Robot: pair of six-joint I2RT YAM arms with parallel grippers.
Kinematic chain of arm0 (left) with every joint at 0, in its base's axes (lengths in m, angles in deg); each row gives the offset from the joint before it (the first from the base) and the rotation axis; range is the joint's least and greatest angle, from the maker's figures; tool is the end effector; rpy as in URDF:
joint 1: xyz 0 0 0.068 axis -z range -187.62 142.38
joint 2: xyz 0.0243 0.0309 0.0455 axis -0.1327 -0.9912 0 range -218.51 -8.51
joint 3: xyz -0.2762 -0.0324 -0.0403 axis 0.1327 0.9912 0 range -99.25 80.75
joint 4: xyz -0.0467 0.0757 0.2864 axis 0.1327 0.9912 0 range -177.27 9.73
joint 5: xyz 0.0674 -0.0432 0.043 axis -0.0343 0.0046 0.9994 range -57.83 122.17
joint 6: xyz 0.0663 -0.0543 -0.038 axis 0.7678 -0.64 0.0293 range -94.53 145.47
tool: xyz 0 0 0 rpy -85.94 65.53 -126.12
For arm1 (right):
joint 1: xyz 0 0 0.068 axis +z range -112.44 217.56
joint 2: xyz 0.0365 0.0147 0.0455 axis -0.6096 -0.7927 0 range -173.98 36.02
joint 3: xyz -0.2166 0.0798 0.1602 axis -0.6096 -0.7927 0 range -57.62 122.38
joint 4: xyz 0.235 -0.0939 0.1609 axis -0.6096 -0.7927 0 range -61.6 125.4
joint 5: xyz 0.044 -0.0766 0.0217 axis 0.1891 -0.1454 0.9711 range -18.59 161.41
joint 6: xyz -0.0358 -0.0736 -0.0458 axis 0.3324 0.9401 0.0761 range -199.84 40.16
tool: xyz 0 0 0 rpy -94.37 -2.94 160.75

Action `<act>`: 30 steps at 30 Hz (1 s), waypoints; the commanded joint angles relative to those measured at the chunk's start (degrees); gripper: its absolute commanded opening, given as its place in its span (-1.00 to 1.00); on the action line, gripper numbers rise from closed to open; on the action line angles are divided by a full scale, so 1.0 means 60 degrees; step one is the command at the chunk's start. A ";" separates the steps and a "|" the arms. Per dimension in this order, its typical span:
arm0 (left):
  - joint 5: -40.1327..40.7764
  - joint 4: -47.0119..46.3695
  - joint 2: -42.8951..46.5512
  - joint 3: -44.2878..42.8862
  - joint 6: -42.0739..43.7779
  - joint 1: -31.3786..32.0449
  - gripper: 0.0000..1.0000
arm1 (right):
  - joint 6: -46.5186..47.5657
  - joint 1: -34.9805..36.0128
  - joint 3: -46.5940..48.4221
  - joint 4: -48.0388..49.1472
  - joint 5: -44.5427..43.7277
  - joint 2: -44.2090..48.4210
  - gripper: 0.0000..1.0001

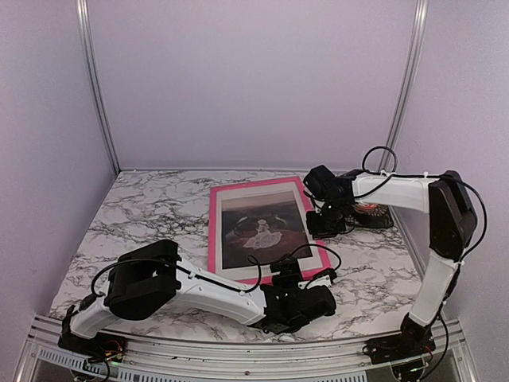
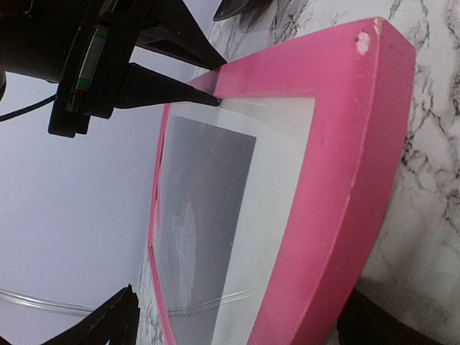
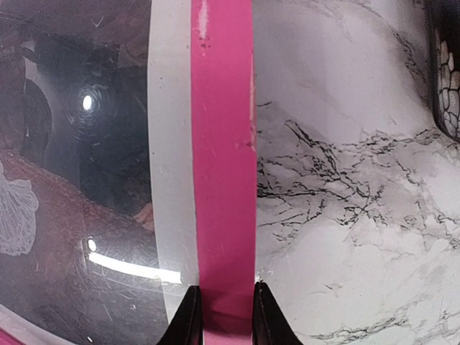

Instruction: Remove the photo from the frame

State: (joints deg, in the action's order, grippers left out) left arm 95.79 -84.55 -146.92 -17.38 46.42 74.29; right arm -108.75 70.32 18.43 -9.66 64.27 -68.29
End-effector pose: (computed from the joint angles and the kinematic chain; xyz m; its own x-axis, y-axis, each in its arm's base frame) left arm 0.1541 -0.5458 0.0793 0.0348 0.8849 -0.4645 0.3592 0.4226 0.8321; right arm 0.3527 0.2144 0.1437 -0.9503 -0.0411 -0.3087 -0.0543 0.9979 0.0345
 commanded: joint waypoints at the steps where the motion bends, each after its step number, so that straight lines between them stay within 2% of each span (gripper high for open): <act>1: 0.0835 -0.1492 -0.0542 -0.0154 0.1162 -0.0177 0.88 | -0.0324 -0.0112 0.0610 -0.0117 0.0073 0.0509 -1.00; 4: 0.0986 -0.2238 -0.0525 0.0038 0.1561 -0.0216 0.74 | -0.0324 -0.0105 0.0611 -0.0136 0.0082 0.0589 -1.00; 8: 0.1003 -0.2342 -0.0612 -0.0070 0.1631 -0.0271 0.49 | -0.0364 -0.0113 0.0582 -0.0122 0.0077 0.0695 -1.00; 12: 0.0963 -0.2526 -0.0626 -0.0110 0.1730 -0.0289 0.35 | -0.0334 -0.0112 0.0488 -0.0029 0.0118 0.0876 -0.97; 15: 0.0928 -0.2875 -0.0577 -0.0131 0.1838 -0.0283 0.14 | -0.0326 -0.0116 0.0482 0.0017 -0.0006 0.1022 -0.93; 17: 0.0914 -0.3009 -0.0511 -0.0168 0.1861 -0.0290 -0.09 | -0.0336 -0.0112 0.0420 0.0114 -0.0013 0.1205 -0.88; 22: 0.0878 -0.3548 -0.0297 0.0011 0.1964 -0.0303 -0.44 | -0.0343 -0.0102 0.0013 0.0806 0.0199 0.2002 -0.57; 27: 0.0915 -0.4383 0.0063 0.0259 0.2000 -0.0367 -0.55 | -0.0228 -0.0119 -0.0168 0.1544 0.0244 0.2948 -0.05; 30: 0.0807 -0.4531 0.0421 0.0322 0.1537 -0.0438 -0.70 | -0.0091 -0.0143 -0.0124 0.1947 0.0300 0.3527 0.24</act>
State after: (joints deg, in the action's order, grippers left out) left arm 100.42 -103.59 -149.83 -15.92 62.12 72.86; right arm -110.08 70.01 16.85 -4.02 65.61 -51.33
